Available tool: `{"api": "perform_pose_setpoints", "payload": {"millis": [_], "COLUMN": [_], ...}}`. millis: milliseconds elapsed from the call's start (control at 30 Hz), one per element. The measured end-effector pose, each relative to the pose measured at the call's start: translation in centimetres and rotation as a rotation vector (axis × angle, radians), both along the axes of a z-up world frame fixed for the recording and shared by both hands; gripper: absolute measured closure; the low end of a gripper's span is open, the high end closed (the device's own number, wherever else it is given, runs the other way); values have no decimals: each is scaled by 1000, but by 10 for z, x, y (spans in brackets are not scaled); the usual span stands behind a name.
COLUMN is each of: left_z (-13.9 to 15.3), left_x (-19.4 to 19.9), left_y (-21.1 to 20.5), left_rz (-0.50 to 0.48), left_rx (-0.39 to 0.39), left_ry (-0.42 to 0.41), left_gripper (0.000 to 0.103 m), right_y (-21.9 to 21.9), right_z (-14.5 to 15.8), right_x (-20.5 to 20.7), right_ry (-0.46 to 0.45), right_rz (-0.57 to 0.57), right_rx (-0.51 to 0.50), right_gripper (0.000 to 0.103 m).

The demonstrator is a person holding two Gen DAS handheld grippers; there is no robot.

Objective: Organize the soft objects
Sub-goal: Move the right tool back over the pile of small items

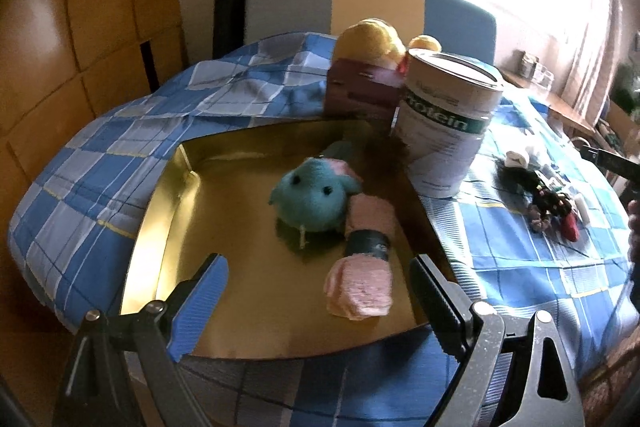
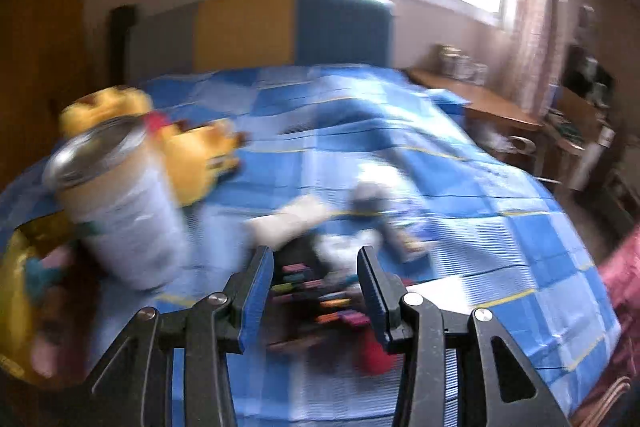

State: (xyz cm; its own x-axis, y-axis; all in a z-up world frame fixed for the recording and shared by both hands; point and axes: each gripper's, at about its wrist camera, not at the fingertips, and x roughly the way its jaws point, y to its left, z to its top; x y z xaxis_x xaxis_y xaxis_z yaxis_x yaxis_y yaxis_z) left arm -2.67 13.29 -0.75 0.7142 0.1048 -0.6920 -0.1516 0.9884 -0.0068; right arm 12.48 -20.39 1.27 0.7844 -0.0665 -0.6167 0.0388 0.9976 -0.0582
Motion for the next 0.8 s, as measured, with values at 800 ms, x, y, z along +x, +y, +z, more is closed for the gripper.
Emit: {"api": "perform_pose_setpoints", "payload": {"millis": [800], "left_z": [1], "left_x": [51], "left_y": [-124], "left_rz": [-322], "left_rx": [42], "left_ry": [60], "left_gripper": [11], "right_y": [-127], "right_z": [-32], "right_x": [5], "right_ry": [56], "right_rz": [-348], "right_rx": [415], "right_gripper": [59]}}
